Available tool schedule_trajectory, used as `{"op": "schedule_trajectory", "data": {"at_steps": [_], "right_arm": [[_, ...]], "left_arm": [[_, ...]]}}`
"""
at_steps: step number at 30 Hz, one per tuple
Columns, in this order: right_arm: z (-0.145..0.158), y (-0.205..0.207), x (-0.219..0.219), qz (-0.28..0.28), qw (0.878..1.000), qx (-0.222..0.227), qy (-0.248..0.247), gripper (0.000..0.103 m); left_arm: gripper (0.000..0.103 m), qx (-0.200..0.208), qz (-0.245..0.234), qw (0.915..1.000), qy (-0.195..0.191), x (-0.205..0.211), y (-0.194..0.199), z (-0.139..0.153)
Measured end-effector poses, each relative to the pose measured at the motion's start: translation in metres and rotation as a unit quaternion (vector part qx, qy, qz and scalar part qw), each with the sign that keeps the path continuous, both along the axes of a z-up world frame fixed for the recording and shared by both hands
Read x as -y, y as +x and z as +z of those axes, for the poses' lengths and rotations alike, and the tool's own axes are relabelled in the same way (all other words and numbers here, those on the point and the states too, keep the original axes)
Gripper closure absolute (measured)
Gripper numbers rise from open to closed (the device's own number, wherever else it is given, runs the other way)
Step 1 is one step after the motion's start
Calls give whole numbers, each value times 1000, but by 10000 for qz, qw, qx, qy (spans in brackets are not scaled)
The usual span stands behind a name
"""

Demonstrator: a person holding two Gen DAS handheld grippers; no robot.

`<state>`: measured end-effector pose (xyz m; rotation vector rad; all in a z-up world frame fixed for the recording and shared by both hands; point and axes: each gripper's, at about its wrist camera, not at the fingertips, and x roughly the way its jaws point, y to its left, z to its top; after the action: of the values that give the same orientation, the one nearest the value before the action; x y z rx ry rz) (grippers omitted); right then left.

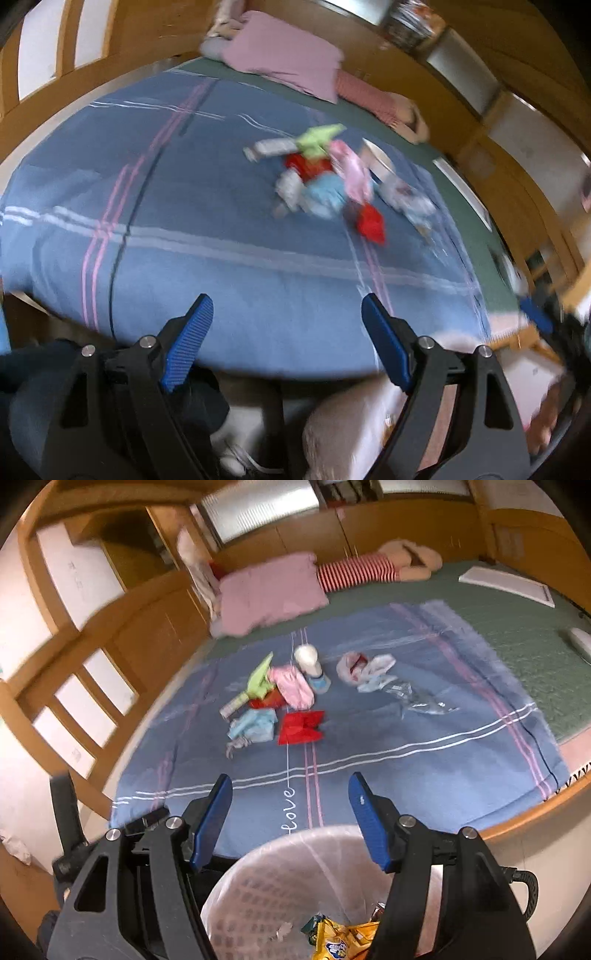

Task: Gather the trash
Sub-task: 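Grasp the white tissue with the left tool while the right tool grasps the light blue mask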

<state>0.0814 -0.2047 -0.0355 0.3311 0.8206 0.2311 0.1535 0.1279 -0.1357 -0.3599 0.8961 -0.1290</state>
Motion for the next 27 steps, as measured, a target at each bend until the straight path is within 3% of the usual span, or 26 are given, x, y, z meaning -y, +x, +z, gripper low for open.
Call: {"op": "schedule_trajectory", "data": {"at_steps": [3, 8, 13, 17, 19, 21, 23, 27], "right_arm": [[2, 10, -8, 101, 9997, -74, 208, 38], [-11, 14, -6, -78, 9996, -266, -114, 39], [-30, 26, 12, -447, 9972, -594, -130, 38], [-43, 41, 14, -512, 9957, -749, -171, 38], [-48, 49, 10, -457, 9954, -825, -191, 39], [-51, 63, 3, -360, 9956, -845, -172, 38], [-51, 81, -6, -253, 9967, -764, -121, 39], [-50, 123, -35, -51, 9980, -543, -327, 39]], "left_arm": [[27, 12, 291, 9996, -52, -9, 49, 4], [41, 126, 152, 9995, 251, 0, 128, -16], [41, -413, -76, 9991, 1, 10, 176, -60], [46, -539, -414, 9976, -140, 25, 194, -75], [86, -690, -564, 9960, -15, 34, 197, -80], [86, -718, -477, 9963, -54, 33, 195, -75], [86, -564, -359, 9973, -307, 26, 189, -62], [86, -108, -14, 9994, -320, 5, 166, -29]]}}
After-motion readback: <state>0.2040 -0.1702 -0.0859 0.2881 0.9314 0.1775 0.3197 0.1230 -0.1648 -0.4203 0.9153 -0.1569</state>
